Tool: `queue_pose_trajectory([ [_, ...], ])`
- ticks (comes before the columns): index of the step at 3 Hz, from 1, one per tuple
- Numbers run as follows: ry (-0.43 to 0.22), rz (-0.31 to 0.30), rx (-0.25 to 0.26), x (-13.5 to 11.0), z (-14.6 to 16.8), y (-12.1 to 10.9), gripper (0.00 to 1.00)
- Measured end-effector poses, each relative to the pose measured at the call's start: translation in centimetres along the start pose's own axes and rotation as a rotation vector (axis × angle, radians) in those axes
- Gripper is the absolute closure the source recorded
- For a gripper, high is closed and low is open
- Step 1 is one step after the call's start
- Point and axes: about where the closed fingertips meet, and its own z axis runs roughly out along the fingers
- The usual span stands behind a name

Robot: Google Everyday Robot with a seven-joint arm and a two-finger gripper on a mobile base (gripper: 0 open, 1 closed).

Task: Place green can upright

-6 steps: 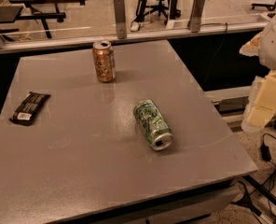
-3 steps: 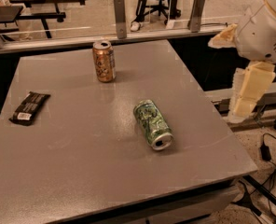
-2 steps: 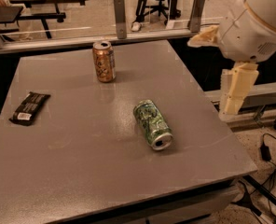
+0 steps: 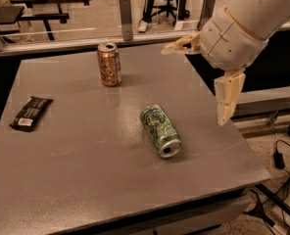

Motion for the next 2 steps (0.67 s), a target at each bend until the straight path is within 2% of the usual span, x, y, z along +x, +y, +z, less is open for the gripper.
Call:
queue_pose_trajectory([
  [1, -0.047, -0.312, -0.074, -2.5, 2.3, 0.3, 0.00],
  [2, -0.063, -0.598, -0.162, -3.8, 4.6, 1.1, 0.00],
])
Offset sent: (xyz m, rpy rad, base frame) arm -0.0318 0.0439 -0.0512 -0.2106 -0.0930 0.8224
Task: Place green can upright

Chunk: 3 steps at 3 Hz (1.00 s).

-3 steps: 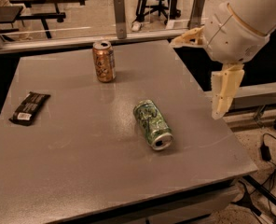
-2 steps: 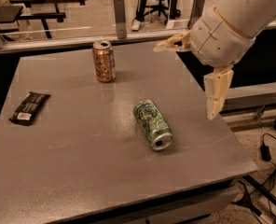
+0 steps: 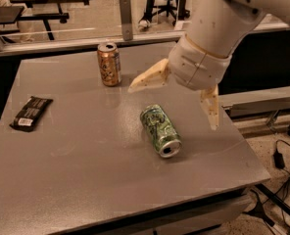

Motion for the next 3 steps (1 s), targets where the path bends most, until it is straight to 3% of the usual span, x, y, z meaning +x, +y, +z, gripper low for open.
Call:
queue_pose_trajectory([
  [1, -0.002, -0.199, -0.086, -0.8, 2.3, 0.2, 0.00],
  [2, 0.009, -0.327, -0.160, -1.1, 4.7, 0.8, 0.00],
  [3, 0.015, -0.374, -0.202, -1.0, 5.9, 1.1, 0.00],
])
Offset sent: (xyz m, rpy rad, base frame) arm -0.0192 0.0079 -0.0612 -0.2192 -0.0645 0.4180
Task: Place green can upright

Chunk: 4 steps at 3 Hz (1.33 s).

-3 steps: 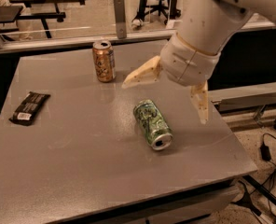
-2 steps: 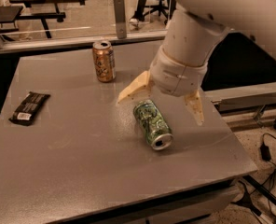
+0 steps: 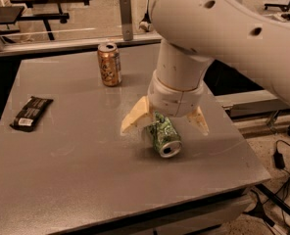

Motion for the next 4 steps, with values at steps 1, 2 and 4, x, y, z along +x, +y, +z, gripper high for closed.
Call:
queue_pose_trajectory([
  [1, -0.001, -0.045, -0.046, -0.3, 0.9, 0.3, 0.00],
  [2, 0.012, -0.066, -0.081, 0.1, 1.5, 0.4, 0.03],
  [4, 0.017, -0.062, -0.112, 0.9, 1.8, 0.6, 0.47],
])
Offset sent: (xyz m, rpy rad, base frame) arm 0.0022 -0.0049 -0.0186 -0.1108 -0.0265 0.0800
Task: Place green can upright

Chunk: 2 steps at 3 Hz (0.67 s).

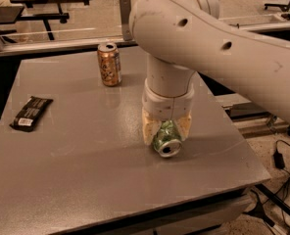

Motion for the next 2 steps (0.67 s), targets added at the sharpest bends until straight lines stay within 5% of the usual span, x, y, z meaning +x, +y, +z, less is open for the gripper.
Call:
queue_pose_trajectory([
  [1, -0.012, 0.026, 0.008, 0.1, -0.4, 0.1, 0.72],
  [2, -0.073, 0.153, 0.087, 0.1, -2.3, -0.8, 0.95],
])
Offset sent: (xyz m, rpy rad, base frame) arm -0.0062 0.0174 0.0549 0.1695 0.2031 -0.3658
